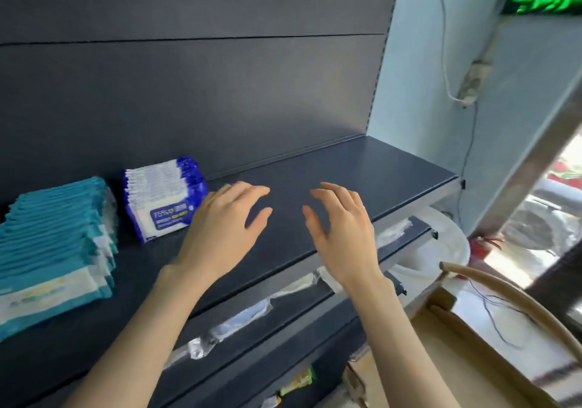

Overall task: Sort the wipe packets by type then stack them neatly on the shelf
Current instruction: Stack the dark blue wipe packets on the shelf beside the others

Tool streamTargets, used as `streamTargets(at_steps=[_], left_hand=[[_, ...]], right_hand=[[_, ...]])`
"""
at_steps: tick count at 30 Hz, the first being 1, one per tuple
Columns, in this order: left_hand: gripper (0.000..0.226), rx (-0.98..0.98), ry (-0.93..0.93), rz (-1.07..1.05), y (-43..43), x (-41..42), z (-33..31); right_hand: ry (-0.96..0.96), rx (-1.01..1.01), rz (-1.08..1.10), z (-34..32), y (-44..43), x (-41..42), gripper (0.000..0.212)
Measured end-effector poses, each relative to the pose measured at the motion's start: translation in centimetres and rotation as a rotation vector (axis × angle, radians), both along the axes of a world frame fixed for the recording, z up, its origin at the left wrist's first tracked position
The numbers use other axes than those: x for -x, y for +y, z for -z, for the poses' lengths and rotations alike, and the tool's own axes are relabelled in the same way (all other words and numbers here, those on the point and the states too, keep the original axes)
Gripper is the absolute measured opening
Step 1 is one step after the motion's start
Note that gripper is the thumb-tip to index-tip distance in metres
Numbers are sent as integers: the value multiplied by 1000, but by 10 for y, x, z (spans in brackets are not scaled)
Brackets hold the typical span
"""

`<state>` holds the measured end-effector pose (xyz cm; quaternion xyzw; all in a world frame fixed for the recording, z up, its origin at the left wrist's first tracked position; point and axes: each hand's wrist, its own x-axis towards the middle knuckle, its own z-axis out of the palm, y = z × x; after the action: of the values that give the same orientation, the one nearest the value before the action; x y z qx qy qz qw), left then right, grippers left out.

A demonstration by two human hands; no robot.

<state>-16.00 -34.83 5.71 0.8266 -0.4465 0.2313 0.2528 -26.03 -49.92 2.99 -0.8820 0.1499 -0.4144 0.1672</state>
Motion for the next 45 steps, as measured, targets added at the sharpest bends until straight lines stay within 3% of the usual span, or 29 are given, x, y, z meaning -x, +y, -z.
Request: streamTargets(at_steps=[11,19,30,45], left_hand=[[34,-122,346,433,-80,265,114],[31,-380,405,665,-97,430,178],[33,-585,425,894,-182,532,219],[36,-896,657,885,-393,621,326]], right_hand=[[257,-159,415,90,-19,315,26],[416,-401,689,164,9,496,31],[373,-630,978,203,-24,607,31],[463,-943,1014,294,-233,693,29]])
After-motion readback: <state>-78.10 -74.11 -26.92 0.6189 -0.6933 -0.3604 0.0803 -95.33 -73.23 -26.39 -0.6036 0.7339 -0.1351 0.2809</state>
